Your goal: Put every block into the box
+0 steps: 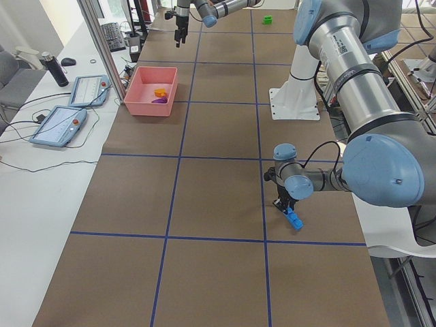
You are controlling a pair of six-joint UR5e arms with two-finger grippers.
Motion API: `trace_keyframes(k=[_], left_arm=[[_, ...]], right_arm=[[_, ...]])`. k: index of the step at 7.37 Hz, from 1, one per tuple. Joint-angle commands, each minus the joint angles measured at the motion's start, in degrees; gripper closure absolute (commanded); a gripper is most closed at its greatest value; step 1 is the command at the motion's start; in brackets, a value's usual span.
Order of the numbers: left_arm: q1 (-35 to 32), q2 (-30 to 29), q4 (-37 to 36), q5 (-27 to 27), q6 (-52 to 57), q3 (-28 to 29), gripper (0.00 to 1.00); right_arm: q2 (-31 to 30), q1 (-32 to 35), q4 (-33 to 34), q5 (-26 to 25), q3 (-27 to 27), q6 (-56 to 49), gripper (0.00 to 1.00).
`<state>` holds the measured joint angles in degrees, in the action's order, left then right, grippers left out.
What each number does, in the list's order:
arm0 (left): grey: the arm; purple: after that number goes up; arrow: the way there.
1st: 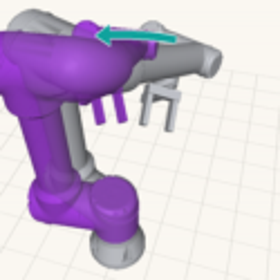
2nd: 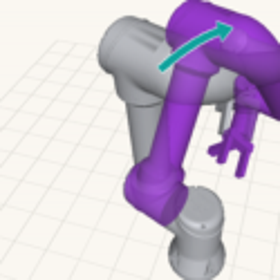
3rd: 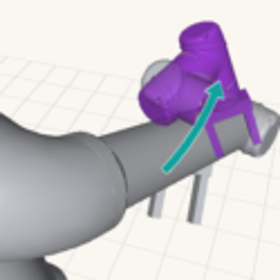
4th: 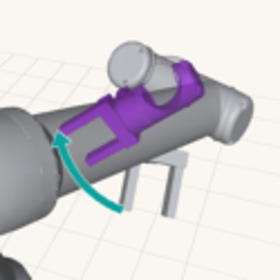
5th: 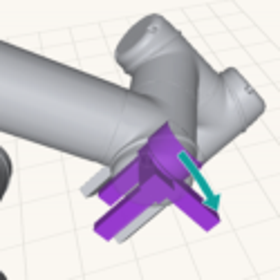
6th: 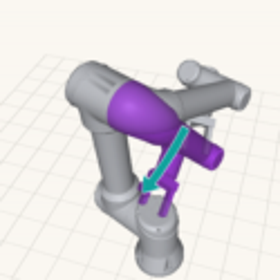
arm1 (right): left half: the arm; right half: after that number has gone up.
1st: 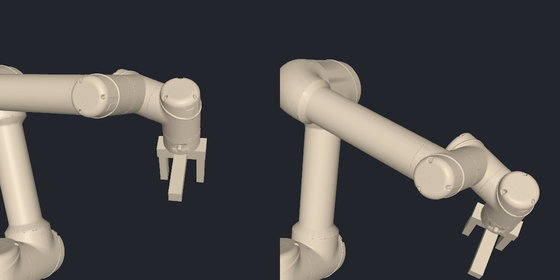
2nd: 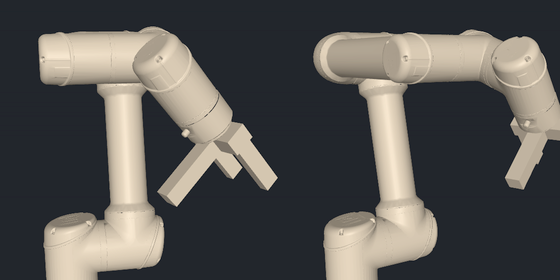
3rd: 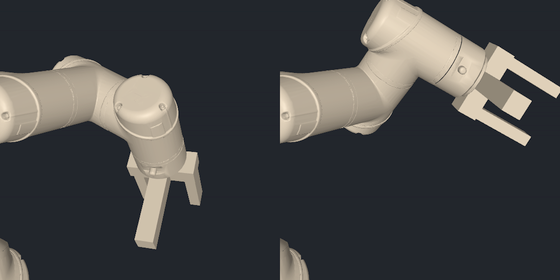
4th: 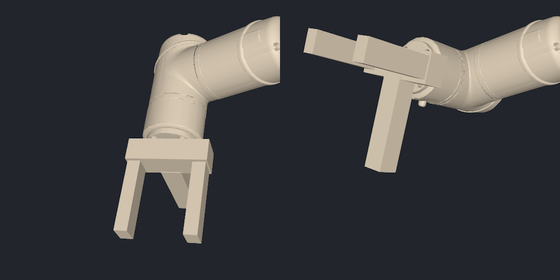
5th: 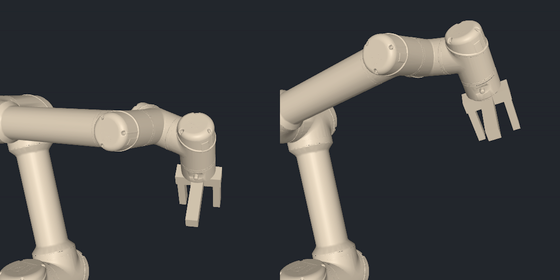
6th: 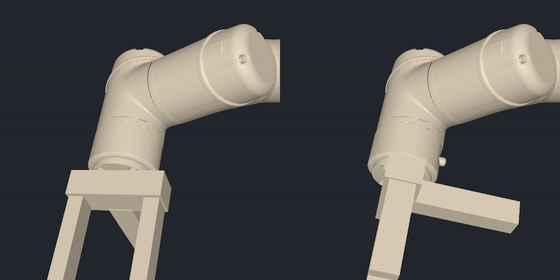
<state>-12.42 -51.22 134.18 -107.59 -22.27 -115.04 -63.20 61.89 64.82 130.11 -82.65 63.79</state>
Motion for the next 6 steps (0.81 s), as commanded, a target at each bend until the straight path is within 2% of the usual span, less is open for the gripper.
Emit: trace_keyframes(k=[1,2,3,4,6], left_arm=[[-6.0,-3.6,-0.3,-2.9,-2.7,-3.6,1.0],[-16.0,-10.8,-2.0,-6.6,-2.7,-3.4,1.0],[-24.4,-16.7,-7.6,-12.0,-2.7,-3.4,1.0],[-31.1,-26.5,-17.1,-14.5,-2.4,-3.2,1.0],[-36.2,-46.7,-37.4,-15.7,-2.7,-2.5,1.0]], right_arm=[[-13.6,2.4,-0.2,1.9,-7.1,-9.6,0.0],[-18.9,3.6,-0.2,1.9,-9.4,-12.9,0.0],[-25.2,3.9,-0.5,1.6,-11.4,-17.0,0.0],[-30.3,5.3,-0.6,1.3,-12.4,-21.6,0.0],[-38.9,9.0,-0.6,1.5,-13.6,-35.9,0.0]])
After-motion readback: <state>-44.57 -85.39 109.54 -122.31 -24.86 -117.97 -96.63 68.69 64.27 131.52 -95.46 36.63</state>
